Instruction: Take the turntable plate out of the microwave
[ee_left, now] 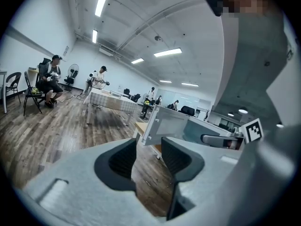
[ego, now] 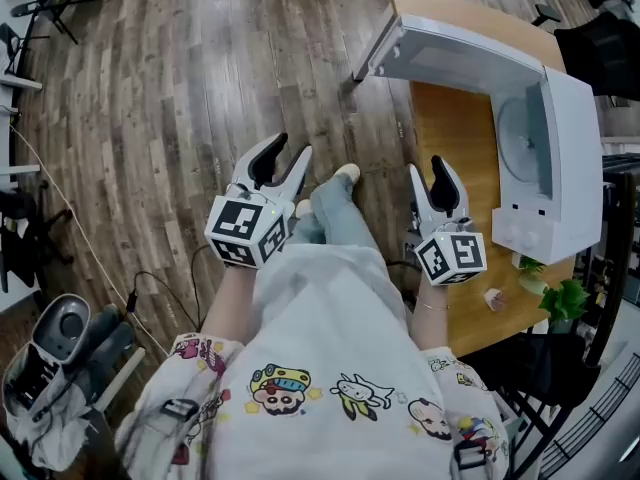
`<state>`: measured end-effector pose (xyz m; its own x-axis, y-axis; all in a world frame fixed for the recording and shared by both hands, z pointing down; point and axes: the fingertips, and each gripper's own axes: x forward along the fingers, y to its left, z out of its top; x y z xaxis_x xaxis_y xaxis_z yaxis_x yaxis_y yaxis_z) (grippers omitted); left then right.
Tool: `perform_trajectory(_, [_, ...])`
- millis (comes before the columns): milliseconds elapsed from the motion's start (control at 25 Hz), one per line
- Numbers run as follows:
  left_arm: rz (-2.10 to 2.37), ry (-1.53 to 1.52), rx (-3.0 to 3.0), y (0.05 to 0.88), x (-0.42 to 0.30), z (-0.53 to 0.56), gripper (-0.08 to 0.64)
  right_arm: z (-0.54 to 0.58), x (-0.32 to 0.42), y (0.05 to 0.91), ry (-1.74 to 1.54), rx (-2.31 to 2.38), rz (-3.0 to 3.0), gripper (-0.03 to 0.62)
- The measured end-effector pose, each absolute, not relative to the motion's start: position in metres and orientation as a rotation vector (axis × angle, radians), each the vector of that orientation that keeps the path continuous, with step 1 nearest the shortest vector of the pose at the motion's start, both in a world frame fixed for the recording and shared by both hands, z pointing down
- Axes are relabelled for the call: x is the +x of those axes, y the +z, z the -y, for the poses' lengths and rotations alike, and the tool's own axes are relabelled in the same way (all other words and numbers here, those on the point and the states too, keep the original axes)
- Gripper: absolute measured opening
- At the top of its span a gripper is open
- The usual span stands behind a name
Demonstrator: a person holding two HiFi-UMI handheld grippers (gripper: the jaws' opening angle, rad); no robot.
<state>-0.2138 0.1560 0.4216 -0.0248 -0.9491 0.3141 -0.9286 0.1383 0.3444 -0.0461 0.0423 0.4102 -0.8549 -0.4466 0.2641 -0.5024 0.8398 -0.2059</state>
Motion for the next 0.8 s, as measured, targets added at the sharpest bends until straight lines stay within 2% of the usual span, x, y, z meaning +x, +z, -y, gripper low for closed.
perform_trajectory(440, [1.727, 0.019, 2.022, 0.414, -0.181, -0.041, 0.161, 0.047, -0.01, 0.408, 0.448, 1.024, 2.757, 0.199])
perform_trajectory(800, [1.474, 0.096, 2.251, 0.393, -0.12, 0.068, 0.161, 0.124, 0.053, 0.388, 0.467, 1.325, 2.694, 0.199])
